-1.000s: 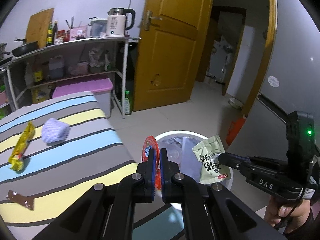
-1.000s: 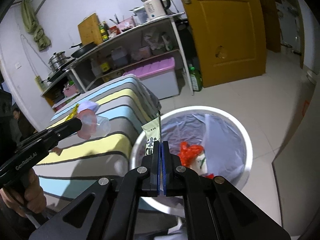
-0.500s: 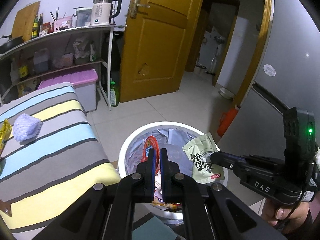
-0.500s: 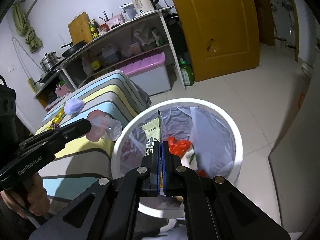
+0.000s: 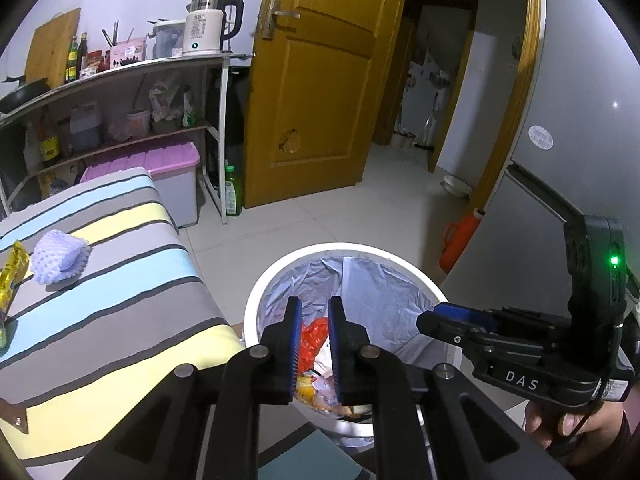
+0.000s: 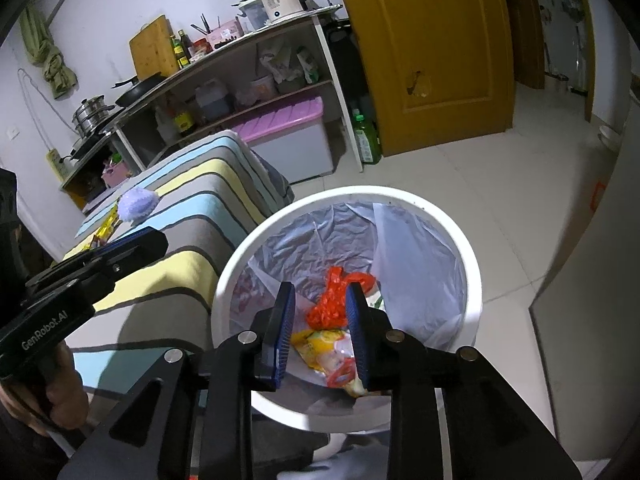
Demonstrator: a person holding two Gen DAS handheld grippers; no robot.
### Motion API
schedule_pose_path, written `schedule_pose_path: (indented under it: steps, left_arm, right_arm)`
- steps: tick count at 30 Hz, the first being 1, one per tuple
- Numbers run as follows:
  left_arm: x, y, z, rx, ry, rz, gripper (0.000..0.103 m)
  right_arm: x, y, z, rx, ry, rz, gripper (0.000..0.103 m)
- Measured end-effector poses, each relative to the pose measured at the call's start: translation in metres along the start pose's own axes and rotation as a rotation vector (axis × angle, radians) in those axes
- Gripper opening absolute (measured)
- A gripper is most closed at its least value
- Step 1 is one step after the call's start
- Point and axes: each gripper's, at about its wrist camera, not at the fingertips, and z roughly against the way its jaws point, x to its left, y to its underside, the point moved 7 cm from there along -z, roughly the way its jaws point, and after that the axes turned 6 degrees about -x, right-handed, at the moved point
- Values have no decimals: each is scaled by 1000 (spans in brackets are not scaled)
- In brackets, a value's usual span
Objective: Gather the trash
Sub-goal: 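Open both grippers to drop the cup and packet into the bin, then move both tools back over the table toward the yellow wrapper and foam net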
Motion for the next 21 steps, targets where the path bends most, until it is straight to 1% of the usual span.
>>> schedule_pose_path:
  steps: [10, 21]
  left_arm:
    - [11, -2, 44, -62, -38, 10, 12]
    - [46, 3, 100, -129, -118, 64, 12]
  right_arm:
    - [27, -5, 21, -40, -28, 44, 27]
    - [79, -2, 33, -57, -101, 124, 28]
